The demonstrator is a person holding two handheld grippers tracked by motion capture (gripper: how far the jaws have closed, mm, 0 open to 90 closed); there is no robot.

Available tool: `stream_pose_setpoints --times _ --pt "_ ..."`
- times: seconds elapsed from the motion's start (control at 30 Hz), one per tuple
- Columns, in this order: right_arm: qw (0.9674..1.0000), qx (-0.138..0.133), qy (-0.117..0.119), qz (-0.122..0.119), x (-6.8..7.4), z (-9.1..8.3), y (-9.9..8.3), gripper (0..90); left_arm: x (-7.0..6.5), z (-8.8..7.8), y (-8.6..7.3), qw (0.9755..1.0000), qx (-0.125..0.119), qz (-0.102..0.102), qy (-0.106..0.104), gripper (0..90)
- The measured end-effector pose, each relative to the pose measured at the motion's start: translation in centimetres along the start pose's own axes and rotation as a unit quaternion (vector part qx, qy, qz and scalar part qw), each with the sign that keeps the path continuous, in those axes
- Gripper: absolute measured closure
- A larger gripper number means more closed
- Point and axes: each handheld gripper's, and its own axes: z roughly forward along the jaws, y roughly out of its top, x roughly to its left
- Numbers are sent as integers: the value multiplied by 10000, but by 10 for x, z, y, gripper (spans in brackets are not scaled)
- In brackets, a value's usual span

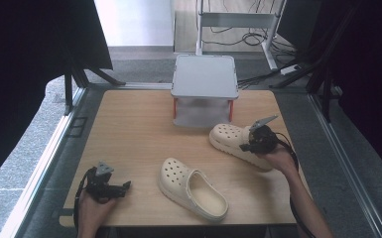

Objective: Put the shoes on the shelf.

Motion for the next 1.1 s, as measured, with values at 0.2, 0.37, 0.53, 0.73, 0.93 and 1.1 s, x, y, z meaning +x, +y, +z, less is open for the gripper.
stream_pose_setpoints --times 0.2,0.37,0.53,0.73,0.93,1.1 --pt "9999 -51 -110 -55 18 -11 10 772 0 0 0 10000 -1 1 0 21" --pt "9998 -100 -160 -96 41 -21 21 771 0 0 0 10000 0 1 0 22" --pt "9996 -126 -214 -167 65 -25 32 771 0 0 0 10000 -1 18 1 22" --pt "9993 -30 -301 -219 101 -16 49 771 0 0 0 10000 -7 11 3 22" --pt "9992 -19 -305 -276 126 4 57 771 0 0 0 10000 -7 9 3 22" --pt "9991 -55 -239 -336 140 22 57 771 0 0 0 10000 4 20 0 22"
